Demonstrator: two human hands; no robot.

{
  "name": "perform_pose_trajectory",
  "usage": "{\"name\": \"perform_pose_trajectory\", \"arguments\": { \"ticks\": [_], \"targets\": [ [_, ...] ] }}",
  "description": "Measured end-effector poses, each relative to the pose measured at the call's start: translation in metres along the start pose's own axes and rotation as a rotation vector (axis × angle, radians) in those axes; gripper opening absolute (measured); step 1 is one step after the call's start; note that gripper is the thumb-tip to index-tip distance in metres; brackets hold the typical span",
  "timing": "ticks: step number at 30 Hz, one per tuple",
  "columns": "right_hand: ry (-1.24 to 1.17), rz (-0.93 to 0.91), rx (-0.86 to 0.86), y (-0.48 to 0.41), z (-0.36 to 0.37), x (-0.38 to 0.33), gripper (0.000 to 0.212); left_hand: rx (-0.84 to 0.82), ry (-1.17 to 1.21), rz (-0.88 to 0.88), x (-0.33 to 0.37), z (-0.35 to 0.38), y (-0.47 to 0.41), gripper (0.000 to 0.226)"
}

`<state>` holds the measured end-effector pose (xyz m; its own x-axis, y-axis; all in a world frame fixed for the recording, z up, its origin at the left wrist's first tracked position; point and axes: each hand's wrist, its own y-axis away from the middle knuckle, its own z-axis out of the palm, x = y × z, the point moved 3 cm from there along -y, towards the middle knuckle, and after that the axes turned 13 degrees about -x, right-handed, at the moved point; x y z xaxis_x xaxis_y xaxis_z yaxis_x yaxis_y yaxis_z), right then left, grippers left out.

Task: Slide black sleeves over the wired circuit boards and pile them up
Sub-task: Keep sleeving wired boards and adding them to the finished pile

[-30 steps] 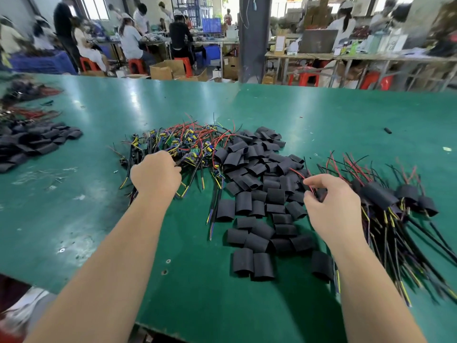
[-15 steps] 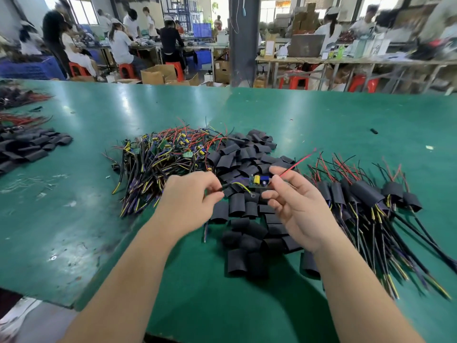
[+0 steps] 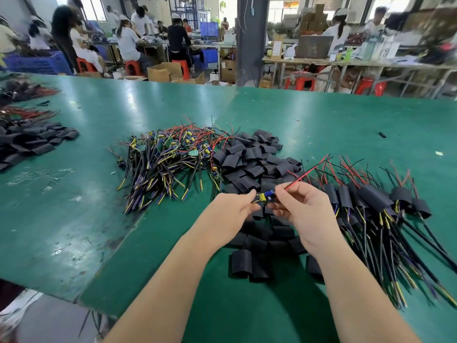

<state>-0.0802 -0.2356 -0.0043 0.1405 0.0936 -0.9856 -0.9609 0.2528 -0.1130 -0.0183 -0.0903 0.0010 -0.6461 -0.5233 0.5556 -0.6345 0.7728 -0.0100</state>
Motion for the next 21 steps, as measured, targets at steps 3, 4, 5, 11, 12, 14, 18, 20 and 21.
{"name": "perform_pose_trajectory", "arguments": {
  "ticks": [3, 4, 5, 11, 12, 14, 18, 20, 21],
  "targets": [
    [0.194, -0.043, -0.038, 0.001, 0.001, 0.000, 0.023, 0.012, 0.190, 0.001, -0.007, 0.000, 0.002, 0.016],
    [0.251, -0.064, -0.036, 0.001, 0.002, -0.001, 0.021, -0.008, 0.271, -0.013, -0.009, 0.000, 0.001, 0.013],
    [0.290, -0.084, -0.029, 0.001, 0.001, -0.003, 0.019, -0.036, 0.346, -0.033, -0.011, -0.001, 0.000, 0.017],
    [0.274, -0.143, 0.019, 0.003, 0.000, -0.007, 0.016, -0.133, 0.593, -0.120, -0.016, -0.008, -0.006, 0.028],
    [0.263, -0.146, 0.021, 0.003, 0.002, -0.007, 0.017, -0.112, 0.577, -0.110, -0.016, -0.007, -0.007, 0.025],
    [0.265, -0.151, 0.017, 0.004, 0.004, -0.007, 0.015, -0.073, 0.542, -0.094, -0.015, -0.005, -0.009, 0.015],
    [0.340, -0.172, -0.023, 0.006, 0.006, -0.009, 0.016, -0.097, 0.682, -0.121, -0.021, -0.001, -0.004, 0.008],
    [0.364, -0.198, -0.047, 0.006, 0.008, -0.011, 0.016, -0.153, 0.799, -0.110, -0.024, 0.000, 0.002, 0.009],
    [0.351, -0.211, -0.053, 0.005, 0.008, -0.012, 0.015, -0.184, 0.847, -0.095, -0.025, 0.001, 0.004, 0.010]
  ]
}}
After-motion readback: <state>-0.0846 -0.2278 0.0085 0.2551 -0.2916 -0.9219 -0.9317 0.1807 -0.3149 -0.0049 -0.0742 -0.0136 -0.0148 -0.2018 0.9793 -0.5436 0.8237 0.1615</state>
